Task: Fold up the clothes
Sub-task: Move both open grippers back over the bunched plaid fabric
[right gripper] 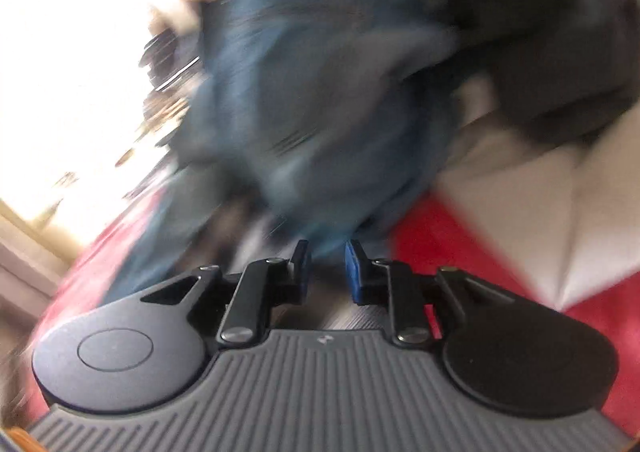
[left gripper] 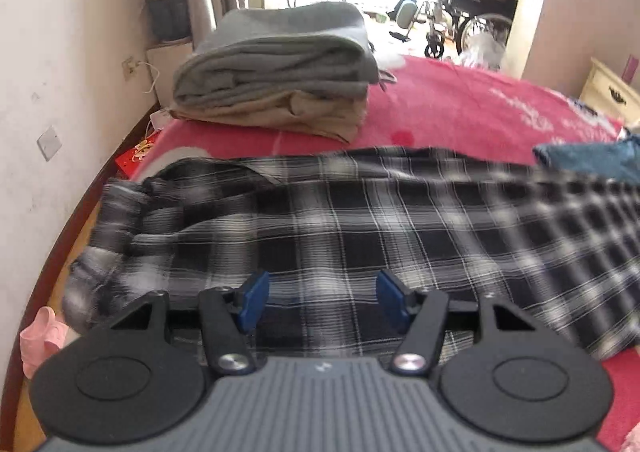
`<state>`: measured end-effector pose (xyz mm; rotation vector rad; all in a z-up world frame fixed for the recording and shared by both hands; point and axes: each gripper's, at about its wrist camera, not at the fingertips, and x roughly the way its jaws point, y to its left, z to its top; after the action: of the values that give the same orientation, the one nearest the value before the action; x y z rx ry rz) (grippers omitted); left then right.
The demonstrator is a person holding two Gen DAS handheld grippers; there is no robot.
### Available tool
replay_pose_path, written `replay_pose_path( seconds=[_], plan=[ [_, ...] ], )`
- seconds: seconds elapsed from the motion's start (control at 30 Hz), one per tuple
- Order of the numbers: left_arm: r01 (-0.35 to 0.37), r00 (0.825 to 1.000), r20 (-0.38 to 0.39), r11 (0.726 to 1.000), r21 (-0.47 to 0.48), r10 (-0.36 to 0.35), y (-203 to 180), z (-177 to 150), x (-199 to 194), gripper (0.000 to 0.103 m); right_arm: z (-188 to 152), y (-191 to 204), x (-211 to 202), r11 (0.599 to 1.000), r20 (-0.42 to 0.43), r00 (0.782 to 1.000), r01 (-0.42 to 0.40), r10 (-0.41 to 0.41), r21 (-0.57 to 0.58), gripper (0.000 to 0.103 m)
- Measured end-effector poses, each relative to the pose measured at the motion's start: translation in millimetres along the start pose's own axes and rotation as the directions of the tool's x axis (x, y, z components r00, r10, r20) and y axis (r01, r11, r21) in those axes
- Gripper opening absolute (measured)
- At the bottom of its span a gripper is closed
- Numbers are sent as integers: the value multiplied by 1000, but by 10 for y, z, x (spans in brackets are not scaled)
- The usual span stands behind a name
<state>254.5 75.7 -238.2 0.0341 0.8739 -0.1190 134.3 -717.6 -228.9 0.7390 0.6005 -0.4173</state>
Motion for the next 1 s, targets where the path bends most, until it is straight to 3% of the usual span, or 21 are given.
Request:
replay_pose_path(
  seconds=[0.1, 0.13, 0.17, 0.23, 0.27, 0.37, 0.4, 0.47, 0.57, 0.6, 0.77, 0.83, 1.0],
  plan=[
    [2, 1000, -16, 998, -64, -3, 170, -66, -3, 62, -252, 348, -68, 969, -175, 976, -165, 133, -184, 31],
    [-1, 1000, -24, 995, -96, -1, 243, -93, 3, 60, -344, 460, -36, 952, -239, 960, -202, 146, -230, 34],
    [-4, 1000, -32, 992, -128, 0, 315, -119, 9, 59, -428, 536, -23, 944, -271, 958, -173, 94, -280, 35],
    [-11, 999, -48, 981, -192, 2, 461, -172, 21, 58, -563, 729, 42, 920, -269, 961, -49, -62, -388, 35],
    [-17, 999, -32, 976, -215, 10, 561, -189, -65, 59, -604, 870, 16, 896, -251, 964, -37, -85, -442, 35],
    [-31, 999, 22, 958, -285, 39, 912, -238, -360, 65, -678, 1542, -267, 817, -198, 979, -150, 45, -556, 38],
    [-36, 998, 31, 949, -314, 48, 1052, -260, -428, 66, -742, 1847, -301, 785, -188, 977, -195, 102, -588, 46],
    [-37, 997, 43, 923, -383, 58, 1327, -307, -527, 69, -913, 2514, -384, 682, -195, 956, -293, 218, -670, 57],
    [-8, 998, 53, 859, -511, 41, 1728, -427, -549, 69, -1312, 3535, -500, 466, -261, 898, -412, 354, -783, 81],
    [5, 998, 58, 840, -543, 32, 1827, -474, -531, 69, -1490, 3859, -587, 390, -294, 874, -444, 386, -807, 90],
    [79, 996, 77, 767, -636, -39, 2170, -704, -419, 70, -2771, 5060, -752, 117, -499, 724, -614, 476, -780, 102],
    [107, 994, 79, 751, -651, -74, 2252, -777, -362, 70, -3293, 5358, -739, 54, -537, 688, -638, 489, -768, 102],
    [198, 979, 105, 693, -693, -175, 2443, -828, -187, 71, -4280, 5724, -994, -53, -551, 684, -604, 479, -795, 102]
  ],
)
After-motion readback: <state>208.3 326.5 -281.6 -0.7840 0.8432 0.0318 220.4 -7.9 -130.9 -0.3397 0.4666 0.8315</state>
